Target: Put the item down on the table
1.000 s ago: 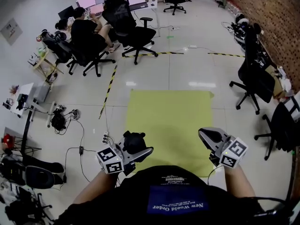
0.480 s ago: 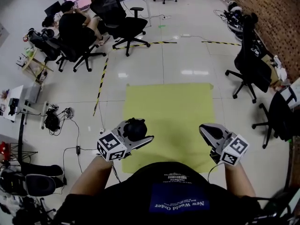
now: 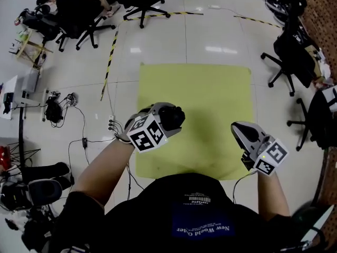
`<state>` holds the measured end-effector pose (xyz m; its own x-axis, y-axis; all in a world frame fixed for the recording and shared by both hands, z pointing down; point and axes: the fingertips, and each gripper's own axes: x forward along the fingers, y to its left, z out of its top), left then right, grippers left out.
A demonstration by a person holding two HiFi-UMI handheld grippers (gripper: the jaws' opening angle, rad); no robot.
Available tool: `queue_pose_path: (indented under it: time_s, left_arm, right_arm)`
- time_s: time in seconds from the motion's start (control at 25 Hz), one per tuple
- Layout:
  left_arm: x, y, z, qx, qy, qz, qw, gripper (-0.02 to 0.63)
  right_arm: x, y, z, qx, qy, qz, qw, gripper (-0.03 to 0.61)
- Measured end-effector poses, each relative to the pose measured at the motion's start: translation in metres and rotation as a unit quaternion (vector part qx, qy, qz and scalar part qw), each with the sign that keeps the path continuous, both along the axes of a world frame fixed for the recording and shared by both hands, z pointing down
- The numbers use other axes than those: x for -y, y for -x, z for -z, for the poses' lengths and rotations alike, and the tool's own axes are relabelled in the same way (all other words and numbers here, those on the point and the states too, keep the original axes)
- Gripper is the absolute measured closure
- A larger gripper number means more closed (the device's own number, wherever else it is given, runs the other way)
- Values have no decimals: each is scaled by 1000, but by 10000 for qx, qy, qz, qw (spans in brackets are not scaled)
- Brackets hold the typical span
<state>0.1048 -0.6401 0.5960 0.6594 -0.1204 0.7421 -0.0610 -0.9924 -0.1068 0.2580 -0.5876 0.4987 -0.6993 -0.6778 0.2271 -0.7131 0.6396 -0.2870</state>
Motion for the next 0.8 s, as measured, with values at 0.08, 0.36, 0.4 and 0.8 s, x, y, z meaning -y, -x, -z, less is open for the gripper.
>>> queue_pose_path:
  time_s: [0.08, 0.36, 0.4, 0.8]
  left_arm:
    - [-2, 1, -27, 508, -59, -164, 9986, 295]
    - [-6, -2, -113, 1805, -215, -535, 9819, 295]
    - [-6, -5, -120, 1890, -216, -556, 9802, 295]
    - [-1, -13, -157, 2603, 62, -752, 9626, 295]
  right_arm:
    - [4, 2, -13, 2, 99, 12, 10000, 591]
    - [12, 13, -55, 62, 359, 178, 9992, 591]
    - [11, 13, -59, 83, 395, 184, 9990, 591]
    - [2, 8, -80, 277, 564, 132, 9979, 591]
